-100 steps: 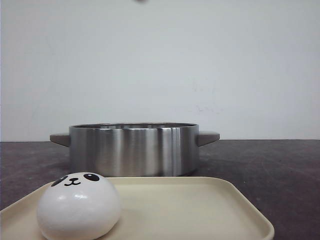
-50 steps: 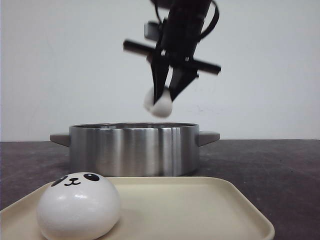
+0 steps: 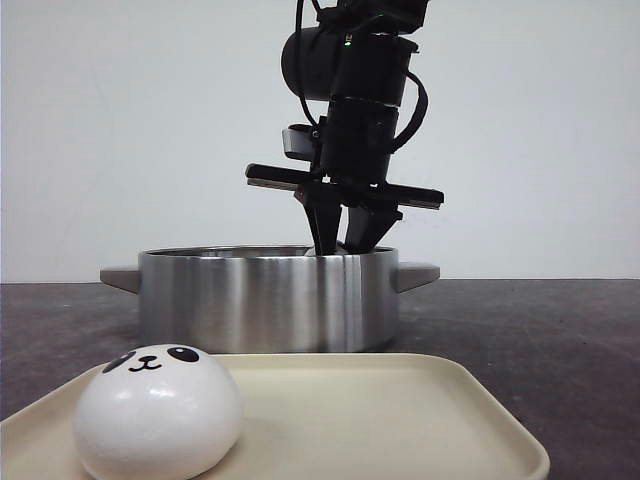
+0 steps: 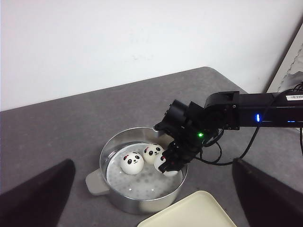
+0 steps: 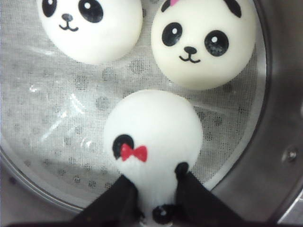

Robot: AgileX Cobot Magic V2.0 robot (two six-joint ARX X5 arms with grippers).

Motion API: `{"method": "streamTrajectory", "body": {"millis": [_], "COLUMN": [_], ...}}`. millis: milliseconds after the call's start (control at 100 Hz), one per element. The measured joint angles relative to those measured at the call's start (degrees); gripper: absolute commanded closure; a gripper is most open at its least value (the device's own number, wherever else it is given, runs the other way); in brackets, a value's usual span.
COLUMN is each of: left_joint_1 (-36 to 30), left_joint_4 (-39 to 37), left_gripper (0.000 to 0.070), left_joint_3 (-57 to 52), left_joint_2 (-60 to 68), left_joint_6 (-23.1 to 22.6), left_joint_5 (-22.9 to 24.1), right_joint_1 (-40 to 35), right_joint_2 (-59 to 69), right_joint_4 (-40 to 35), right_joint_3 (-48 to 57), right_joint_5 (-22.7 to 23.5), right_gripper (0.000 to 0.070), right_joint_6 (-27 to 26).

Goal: Steam buns
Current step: 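Lift the bun with the right gripper and release it into the pot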

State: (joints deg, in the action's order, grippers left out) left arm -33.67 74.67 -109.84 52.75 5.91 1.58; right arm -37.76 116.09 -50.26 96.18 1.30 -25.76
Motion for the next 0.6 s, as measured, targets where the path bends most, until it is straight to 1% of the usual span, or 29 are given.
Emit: {"method": "streamTrajectory", "body": {"millis": [50,90,120,160,240,380,440,600], "left_joint_1": [0.0,0.0,0.0,0.0,0.0,0.0,0.0,0.0], "left_joint_4": [0.07,0.13,0.17,0.31,0.92,1.36,1.4,1.53], "left_gripper": [0.0028,0.0028,0.0028,0.0028,0.0028,0.0028,0.0028,0.0028], "left_joint_3": [0.0,0.0,0.0,0.0,0.0,0.04,0.04,0.04], "left_joint_2": [0.0,0.0,0.0,0.0,0.0,0.0,0.0,0.0], "left_joint_6": [0.0,0.0,0.0,0.0,0.0,0.0,0.0,0.0], "left_joint_5": [0.0,0.0,0.0,0.0,0.0,0.0,0.0,0.0], "right_joint_1": [0.13,0.26,0.28,0.31,0.33,0.33,0.33,0.2], "right_joint_2": [0.0,0.0,0.0,0.0,0.0,0.0,0.0,0.0], "right_joint_4": [-0.04,-0.13,-0.13,-0.11,-0.22,-0.66,-0.55,-0.57], "right_joint_3": [0.0,0.0,0.0,0.0,0.0,0.0,0.0,0.02], "right_joint_5": [0.0,0.0,0.0,0.0,0.0,0.02,0.04,-0.39], "right_gripper": [0.0691,0.0673,0.0643,0.0579,0.0482,0.0404,0.0382,0.026], "right_joint_6": [-0.13,-0.2,-0.22,-0.26,-0.74,-1.44,-1.55,-1.77]}}
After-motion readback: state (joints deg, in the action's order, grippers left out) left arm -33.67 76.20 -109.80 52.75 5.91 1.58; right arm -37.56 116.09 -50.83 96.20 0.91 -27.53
